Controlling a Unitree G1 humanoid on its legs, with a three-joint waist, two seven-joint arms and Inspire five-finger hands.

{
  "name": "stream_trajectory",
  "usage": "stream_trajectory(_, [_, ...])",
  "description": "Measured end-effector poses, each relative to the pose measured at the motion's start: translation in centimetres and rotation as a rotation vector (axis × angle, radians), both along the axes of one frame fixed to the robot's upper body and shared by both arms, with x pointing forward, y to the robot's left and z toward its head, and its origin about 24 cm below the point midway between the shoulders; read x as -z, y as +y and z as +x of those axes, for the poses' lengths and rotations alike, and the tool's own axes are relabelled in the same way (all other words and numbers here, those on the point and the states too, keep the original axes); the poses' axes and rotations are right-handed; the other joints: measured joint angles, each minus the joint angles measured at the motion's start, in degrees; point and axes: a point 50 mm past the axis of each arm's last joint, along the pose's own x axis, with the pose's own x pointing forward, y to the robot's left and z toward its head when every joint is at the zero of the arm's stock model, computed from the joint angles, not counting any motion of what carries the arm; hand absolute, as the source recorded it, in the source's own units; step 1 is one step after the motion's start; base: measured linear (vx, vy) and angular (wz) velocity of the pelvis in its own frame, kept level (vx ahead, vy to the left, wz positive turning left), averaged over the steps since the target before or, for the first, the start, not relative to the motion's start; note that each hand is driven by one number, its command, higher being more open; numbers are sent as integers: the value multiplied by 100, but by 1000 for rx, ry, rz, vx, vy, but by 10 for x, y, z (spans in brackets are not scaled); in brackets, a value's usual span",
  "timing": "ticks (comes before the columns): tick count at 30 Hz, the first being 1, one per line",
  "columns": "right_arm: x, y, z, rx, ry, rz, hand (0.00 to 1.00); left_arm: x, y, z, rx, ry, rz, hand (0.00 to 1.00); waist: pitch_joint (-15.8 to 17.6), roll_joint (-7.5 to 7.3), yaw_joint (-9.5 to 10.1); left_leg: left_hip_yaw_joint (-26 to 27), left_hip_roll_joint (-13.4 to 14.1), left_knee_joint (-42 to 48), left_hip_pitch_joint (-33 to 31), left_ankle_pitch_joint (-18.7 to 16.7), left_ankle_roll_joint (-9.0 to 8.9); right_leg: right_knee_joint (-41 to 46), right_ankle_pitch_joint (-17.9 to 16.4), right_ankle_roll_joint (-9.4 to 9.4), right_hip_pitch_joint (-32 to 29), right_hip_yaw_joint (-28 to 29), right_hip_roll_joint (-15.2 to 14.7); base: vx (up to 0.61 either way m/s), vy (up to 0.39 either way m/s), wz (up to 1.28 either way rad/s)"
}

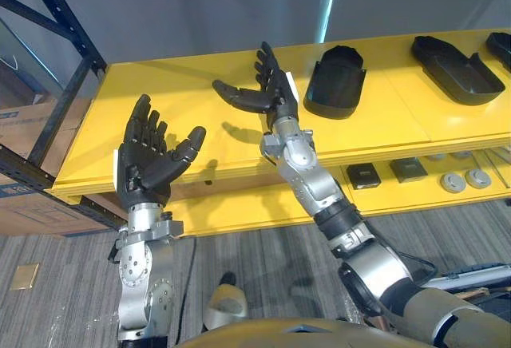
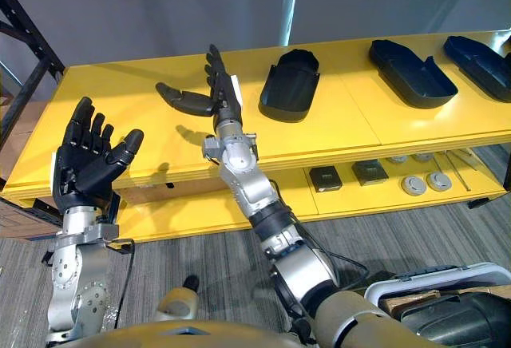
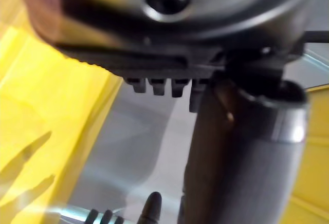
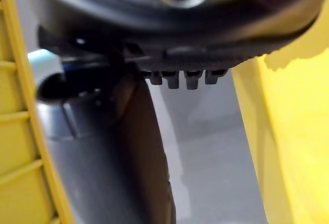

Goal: Walk over and take three plastic housings, then place them on the shelf

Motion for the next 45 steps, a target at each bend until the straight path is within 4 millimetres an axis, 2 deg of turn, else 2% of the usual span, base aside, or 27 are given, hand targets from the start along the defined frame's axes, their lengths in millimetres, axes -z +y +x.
stream_trajectory(6, [5,-10,3,145,65,30,100,-11,-6,-2,-1,-78,-31,100,6,12,-7,13,-8,-3,2,1,3,189,-140,113,-43,-45,-67,44,31,4])
stream_trajectory(14, [0,-20,7,263,71,9,100,-10,-16,-1,26,-77,-65,100,11,20,-32,74,12,-11,19,0,8,567,-414,106,-200,-32,-161,5,4,0])
stream_trajectory(26, [7,-23,8,292,107,-42,100,-4,-18,0,16,-50,-81,100,36,3,-69,185,12,-34,25,11,35,682,-436,101,-330,36,-200,0,7,-4])
stream_trajectory(35, [34,-32,5,318,210,-83,100,6,-26,4,53,-3,-79,100,138,-79,-205,280,3,-101,126,4,45,629,-341,175,-319,169,-188,-2,6,-5])
stream_trajectory(38, [34,-43,7,344,194,-116,100,7,-29,5,74,6,-66,100,177,-115,-218,320,-1,-107,126,3,45,530,-263,172,-291,216,-167,0,8,-7])
stream_trajectory(45, [34,-51,9,363,189,-129,100,7,-28,5,80,9,-54,100,209,-111,-317,320,-14,-107,126,-1,38,521,-237,163,-291,266,-165,1,2,-1])
